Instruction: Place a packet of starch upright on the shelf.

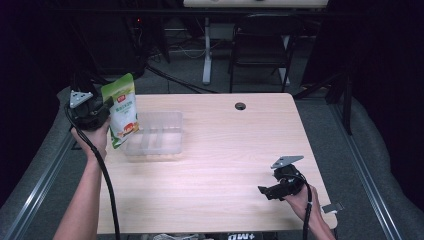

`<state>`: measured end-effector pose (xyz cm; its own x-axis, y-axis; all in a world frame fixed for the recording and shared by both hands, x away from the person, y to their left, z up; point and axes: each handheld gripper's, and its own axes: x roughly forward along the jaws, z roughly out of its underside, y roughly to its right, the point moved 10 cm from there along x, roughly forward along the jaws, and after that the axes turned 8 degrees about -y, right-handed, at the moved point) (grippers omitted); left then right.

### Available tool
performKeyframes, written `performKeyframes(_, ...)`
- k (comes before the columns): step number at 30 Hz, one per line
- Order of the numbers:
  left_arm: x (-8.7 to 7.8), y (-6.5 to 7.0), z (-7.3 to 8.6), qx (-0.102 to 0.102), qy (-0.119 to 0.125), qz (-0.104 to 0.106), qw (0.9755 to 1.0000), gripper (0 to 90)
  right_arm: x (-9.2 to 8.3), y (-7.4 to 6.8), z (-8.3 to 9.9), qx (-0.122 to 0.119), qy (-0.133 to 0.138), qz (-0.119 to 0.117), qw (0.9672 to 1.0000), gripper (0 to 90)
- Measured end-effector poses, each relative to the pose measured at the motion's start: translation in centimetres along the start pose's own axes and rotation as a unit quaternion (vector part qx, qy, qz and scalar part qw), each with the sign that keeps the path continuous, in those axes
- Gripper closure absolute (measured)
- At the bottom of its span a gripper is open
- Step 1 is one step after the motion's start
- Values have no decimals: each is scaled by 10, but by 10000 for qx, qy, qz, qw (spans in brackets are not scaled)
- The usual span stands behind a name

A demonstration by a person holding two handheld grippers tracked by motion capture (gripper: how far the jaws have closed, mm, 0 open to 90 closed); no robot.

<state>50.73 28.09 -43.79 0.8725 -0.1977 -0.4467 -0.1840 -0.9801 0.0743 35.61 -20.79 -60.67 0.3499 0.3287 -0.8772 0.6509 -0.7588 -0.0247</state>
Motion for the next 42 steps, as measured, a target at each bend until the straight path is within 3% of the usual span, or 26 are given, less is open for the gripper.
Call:
performKeyframes(21, 27, -7, 13, -603, 224, -96, 9979, 900, 0, -2, 0, -36, -42, -20, 10000, 111)
performKeyframes(27, 36, -13, 22, -1051, 353, -45, 9938, 900, 1, -4, 0, -31, -50, -67, 10000, 111)
performKeyframes(30, 40, -16, 28, -1144, 358, -60, 9928, 900, 1, -4, 1, -31, -73, -80, 9999, 110)
performKeyframes(35, 45, -20, 40, -875, 103, -239, 9958, 900, 1, -5, 0, -12, -44, -105, 9999, 110)
performKeyframes(40, 46, -18, 42, -288, -273, -339, 9986, 884, 1, -4, 1, -14, -49, -105, 9999, 110)
performKeyframes(42, 47, -18, 40, -125, -441, -293, 9985, 809, 1, -4, 1, -21, -48, -113, 9999, 110)
